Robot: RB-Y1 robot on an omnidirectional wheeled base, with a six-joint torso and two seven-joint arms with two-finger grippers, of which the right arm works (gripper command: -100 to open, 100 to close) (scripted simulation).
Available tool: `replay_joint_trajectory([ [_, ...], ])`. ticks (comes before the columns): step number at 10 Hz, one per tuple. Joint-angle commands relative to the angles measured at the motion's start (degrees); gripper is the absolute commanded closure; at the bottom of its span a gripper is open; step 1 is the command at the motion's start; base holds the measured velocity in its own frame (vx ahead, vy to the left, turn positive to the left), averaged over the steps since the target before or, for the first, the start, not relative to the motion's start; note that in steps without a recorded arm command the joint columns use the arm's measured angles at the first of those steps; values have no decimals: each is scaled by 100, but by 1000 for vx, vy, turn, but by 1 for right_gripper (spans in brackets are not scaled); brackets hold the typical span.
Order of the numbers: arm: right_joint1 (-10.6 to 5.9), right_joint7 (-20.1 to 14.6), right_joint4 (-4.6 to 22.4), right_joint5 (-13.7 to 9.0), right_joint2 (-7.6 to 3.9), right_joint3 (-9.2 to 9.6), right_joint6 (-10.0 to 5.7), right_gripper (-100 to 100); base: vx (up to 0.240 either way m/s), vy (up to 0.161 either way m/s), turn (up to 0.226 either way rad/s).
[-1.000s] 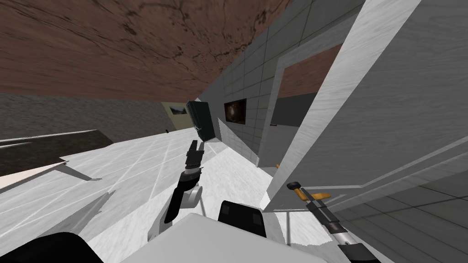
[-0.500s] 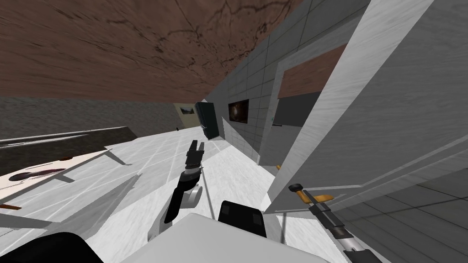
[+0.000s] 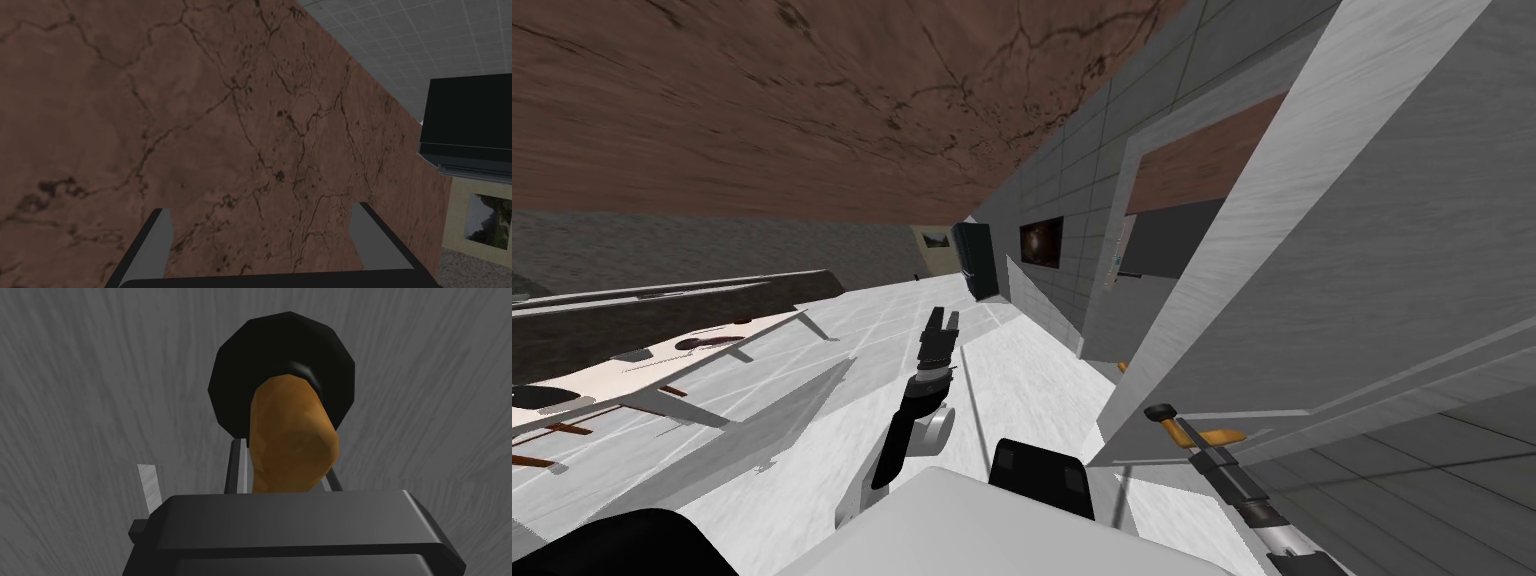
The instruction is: Pull the door open
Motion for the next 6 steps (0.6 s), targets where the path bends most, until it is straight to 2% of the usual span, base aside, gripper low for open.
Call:
replay_joint_trajectory([
  [1,32,6,15,15,-23,-35,-47,100,-192,-94,181],
  [4,38,14,97,51,-42,-88,-146,100,-214,-93,189],
  [6,41,18,135,67,-51,-112,-192,100,-168,-87,129],
])
